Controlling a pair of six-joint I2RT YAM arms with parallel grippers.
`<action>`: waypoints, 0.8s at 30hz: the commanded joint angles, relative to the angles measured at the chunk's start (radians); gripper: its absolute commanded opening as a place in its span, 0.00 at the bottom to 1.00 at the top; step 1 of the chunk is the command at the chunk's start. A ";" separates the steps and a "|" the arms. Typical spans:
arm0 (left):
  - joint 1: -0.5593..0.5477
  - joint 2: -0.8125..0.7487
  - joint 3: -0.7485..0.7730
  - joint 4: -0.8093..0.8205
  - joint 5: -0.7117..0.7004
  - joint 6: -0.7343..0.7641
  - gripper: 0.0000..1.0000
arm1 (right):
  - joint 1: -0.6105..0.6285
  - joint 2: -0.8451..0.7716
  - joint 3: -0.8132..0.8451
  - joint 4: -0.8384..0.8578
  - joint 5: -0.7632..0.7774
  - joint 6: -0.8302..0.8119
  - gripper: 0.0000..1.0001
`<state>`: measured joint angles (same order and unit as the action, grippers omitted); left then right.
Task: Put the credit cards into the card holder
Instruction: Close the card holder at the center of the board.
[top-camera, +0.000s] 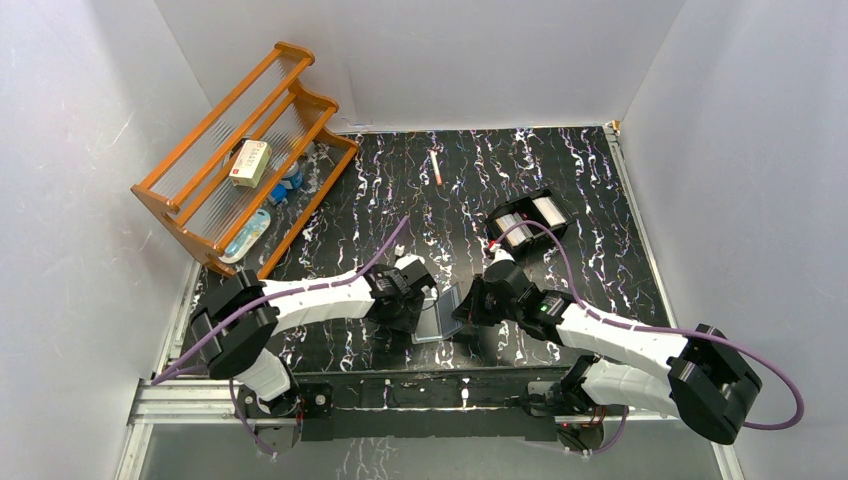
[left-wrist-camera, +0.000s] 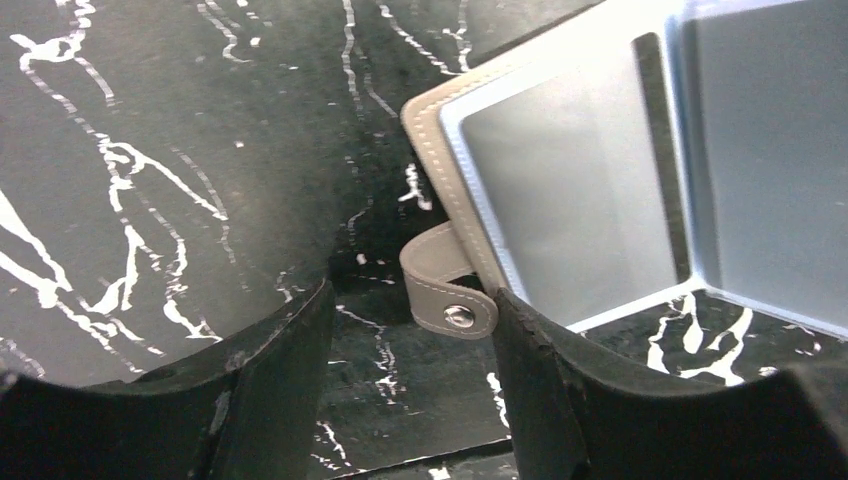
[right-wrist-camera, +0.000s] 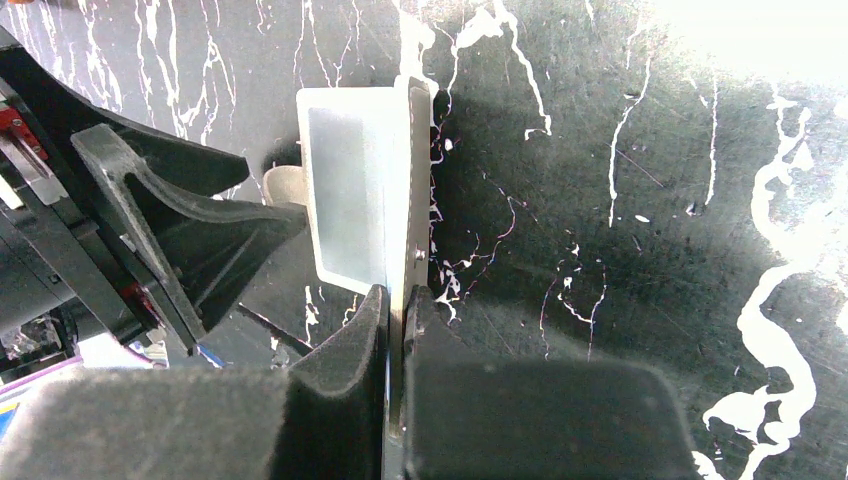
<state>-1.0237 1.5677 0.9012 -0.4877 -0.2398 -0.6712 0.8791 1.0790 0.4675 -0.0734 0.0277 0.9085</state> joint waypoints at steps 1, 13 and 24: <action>-0.004 -0.046 0.022 -0.070 -0.108 -0.020 0.50 | 0.004 -0.025 0.016 0.037 0.019 -0.012 0.00; -0.003 -0.141 -0.065 0.046 0.002 -0.048 0.00 | 0.004 -0.021 0.027 0.014 0.020 -0.016 0.10; 0.000 -0.195 -0.164 0.207 0.107 -0.120 0.00 | 0.004 -0.036 0.086 0.067 -0.130 -0.010 0.47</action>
<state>-1.0233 1.4071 0.7509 -0.3386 -0.1722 -0.7601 0.8791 1.0496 0.4953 -0.0830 -0.0216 0.8951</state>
